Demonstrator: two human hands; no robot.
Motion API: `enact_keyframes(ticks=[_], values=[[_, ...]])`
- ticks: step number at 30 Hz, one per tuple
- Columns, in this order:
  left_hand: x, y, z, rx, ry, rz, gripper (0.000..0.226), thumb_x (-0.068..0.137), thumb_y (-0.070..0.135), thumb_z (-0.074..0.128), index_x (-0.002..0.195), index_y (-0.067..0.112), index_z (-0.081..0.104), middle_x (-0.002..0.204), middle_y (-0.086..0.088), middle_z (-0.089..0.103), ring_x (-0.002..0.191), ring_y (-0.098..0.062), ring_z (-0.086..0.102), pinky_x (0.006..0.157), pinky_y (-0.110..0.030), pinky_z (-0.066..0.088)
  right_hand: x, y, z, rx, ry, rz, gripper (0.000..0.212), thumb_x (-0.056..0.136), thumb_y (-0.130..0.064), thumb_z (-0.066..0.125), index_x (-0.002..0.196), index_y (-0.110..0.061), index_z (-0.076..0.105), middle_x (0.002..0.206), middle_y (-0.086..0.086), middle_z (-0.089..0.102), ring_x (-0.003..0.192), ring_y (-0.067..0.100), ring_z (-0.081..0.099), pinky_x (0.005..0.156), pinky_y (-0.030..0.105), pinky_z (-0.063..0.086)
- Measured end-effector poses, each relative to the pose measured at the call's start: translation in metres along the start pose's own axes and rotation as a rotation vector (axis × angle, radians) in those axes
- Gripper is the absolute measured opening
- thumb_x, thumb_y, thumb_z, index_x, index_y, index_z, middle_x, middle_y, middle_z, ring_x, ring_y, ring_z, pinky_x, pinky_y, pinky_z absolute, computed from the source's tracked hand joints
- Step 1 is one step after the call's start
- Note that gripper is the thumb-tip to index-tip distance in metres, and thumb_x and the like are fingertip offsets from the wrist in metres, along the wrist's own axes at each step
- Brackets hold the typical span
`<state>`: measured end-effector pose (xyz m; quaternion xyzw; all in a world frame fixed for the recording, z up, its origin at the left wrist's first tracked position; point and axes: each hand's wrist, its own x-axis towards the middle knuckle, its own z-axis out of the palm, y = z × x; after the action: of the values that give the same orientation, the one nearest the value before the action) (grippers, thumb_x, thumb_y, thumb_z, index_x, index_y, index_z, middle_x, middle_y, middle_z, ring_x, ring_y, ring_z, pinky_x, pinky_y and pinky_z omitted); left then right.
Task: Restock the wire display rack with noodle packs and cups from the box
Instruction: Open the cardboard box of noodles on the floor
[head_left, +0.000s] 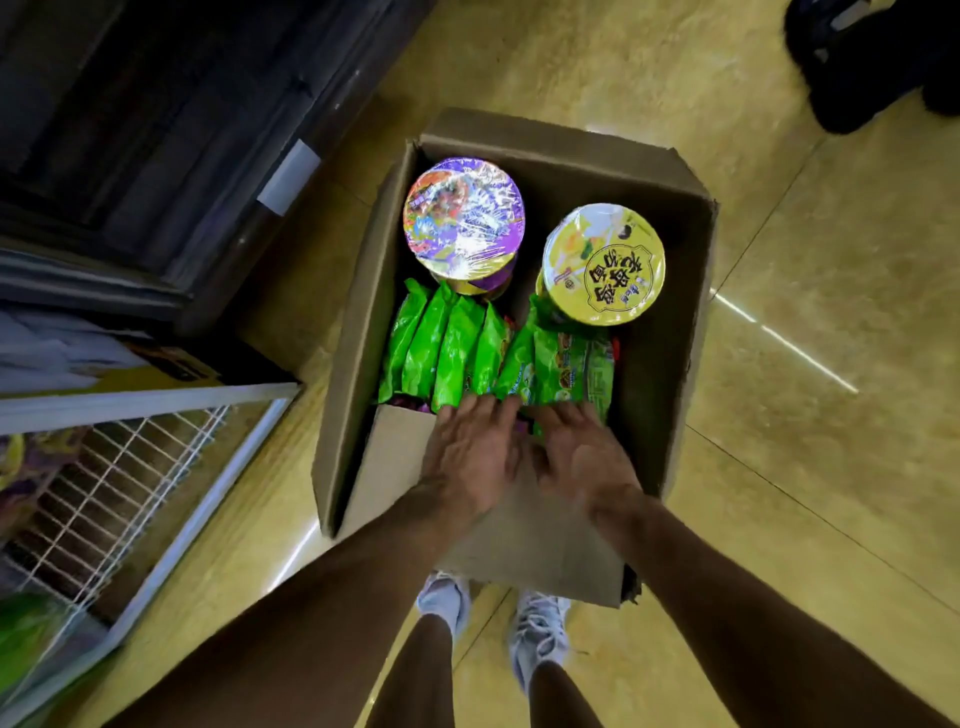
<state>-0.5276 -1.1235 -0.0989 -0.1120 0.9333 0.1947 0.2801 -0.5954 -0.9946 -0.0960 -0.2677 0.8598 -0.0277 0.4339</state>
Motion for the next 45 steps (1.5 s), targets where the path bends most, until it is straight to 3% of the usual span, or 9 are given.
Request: enact_keyframes(ticks=[5, 10, 24, 28, 31, 36, 39, 42, 45], values=[[-0.012, 0.003, 0.015, 0.033, -0.049, -0.030, 0.041, 0.104, 0.040, 0.036, 0.141, 0.026, 0.045, 0.135, 0.000, 0.052, 0.129, -0.023, 0.044, 0.104, -0.039, 0.028, -0.017, 0.005, 0.015, -0.016, -0.136, 0.008, 0.069, 0.099, -0.043, 0.050, 0.159, -0.023, 0.020, 0.156, 0.004, 0.034, 0.144, 0.024, 0.030, 0.112, 0.034, 0.028], [-0.023, 0.021, -0.009, -0.002, -0.017, -0.090, 0.039, 0.097, 0.039, 0.048, 0.133, 0.026, 0.050, 0.128, 0.000, 0.049, 0.125, -0.024, 0.042, 0.107, -0.038, 0.027, -0.033, -0.001, -0.004, 0.023, -0.055, -0.021, 0.060, 0.095, -0.035, 0.055, 0.150, -0.023, 0.034, 0.143, 0.006, 0.042, 0.133, 0.028, 0.037, 0.109, 0.038, 0.032], [-0.100, 0.060, -0.060, -0.005, 0.034, -0.189, 0.044, 0.099, 0.041, 0.042, 0.141, 0.027, 0.046, 0.138, -0.001, 0.043, 0.133, -0.024, 0.035, 0.118, -0.043, 0.015, -0.115, -0.017, -0.024, 0.059, 0.139, -0.062, 0.056, 0.097, -0.039, 0.050, 0.150, -0.029, 0.037, 0.141, 0.001, 0.045, 0.129, 0.025, 0.040, 0.106, 0.037, 0.034], [-0.132, 0.062, -0.066, -0.008, 0.098, -0.217, 0.045, 0.105, 0.042, 0.025, 0.130, 0.023, 0.058, 0.135, -0.003, 0.054, 0.133, -0.025, 0.039, 0.120, -0.046, 0.013, -0.145, -0.033, -0.014, 0.096, 0.153, -0.032, 0.064, 0.088, -0.060, 0.018, 0.131, -0.029, 0.053, 0.127, -0.002, 0.062, 0.118, 0.025, 0.055, 0.097, 0.037, 0.039], [-0.165, 0.059, -0.060, 0.018, 0.065, -0.201, 0.067, 0.099, 0.044, 0.005, 0.118, 0.021, 0.065, 0.125, -0.005, 0.063, 0.124, -0.027, 0.048, 0.113, -0.044, 0.026, -0.173, -0.048, -0.002, 0.079, 0.193, -0.004, 0.078, 0.080, -0.062, 0.003, 0.123, -0.029, 0.058, 0.118, -0.003, 0.066, 0.112, 0.024, 0.059, 0.093, 0.037, 0.041], [-0.211, 0.058, -0.041, -0.010, 0.058, -0.246, 0.050, 0.097, 0.040, 0.026, 0.092, 0.021, 0.072, 0.097, -0.003, 0.071, 0.096, -0.026, 0.060, 0.087, -0.041, 0.043, -0.206, -0.074, 0.035, 0.100, 0.211, -0.003, 0.040, 0.082, -0.048, 0.040, 0.098, -0.026, 0.069, 0.093, 0.001, 0.070, 0.086, 0.030, 0.067, 0.070, 0.036, 0.054], [-0.237, 0.049, -0.020, -0.071, -0.019, -0.237, 0.037, 0.096, 0.038, 0.037, 0.103, 0.024, 0.071, 0.110, 0.000, 0.068, 0.108, -0.025, 0.060, 0.092, -0.039, 0.043, -0.217, -0.090, 0.059, 0.042, 0.077, -0.026, 0.034, 0.085, -0.040, 0.053, 0.115, -0.026, 0.063, 0.116, 0.001, 0.062, 0.111, 0.027, 0.058, 0.086, 0.034, 0.050], [-0.255, 0.035, 0.001, -0.200, -0.145, -0.244, 0.038, 0.084, 0.040, 0.038, 0.082, 0.026, 0.073, 0.088, 0.003, 0.071, 0.088, -0.023, 0.070, 0.078, -0.033, 0.055, -0.224, -0.100, 0.082, -0.015, -0.065, 0.006, 0.050, 0.089, -0.042, 0.054, 0.137, -0.030, 0.046, 0.136, -0.001, 0.046, 0.125, 0.025, 0.044, 0.101, 0.035, 0.042], [-0.261, 0.023, 0.016, -0.246, -0.093, -0.173, 0.061, 0.088, 0.046, 0.015, 0.108, 0.023, 0.068, 0.113, -0.004, 0.067, 0.109, -0.027, 0.062, 0.095, -0.036, 0.048, -0.225, -0.105, 0.102, -0.033, -0.109, 0.025, 0.062, 0.090, -0.044, 0.054, 0.148, -0.029, 0.035, 0.143, 0.000, 0.038, 0.130, 0.028, 0.039, 0.103, 0.037, 0.042]])
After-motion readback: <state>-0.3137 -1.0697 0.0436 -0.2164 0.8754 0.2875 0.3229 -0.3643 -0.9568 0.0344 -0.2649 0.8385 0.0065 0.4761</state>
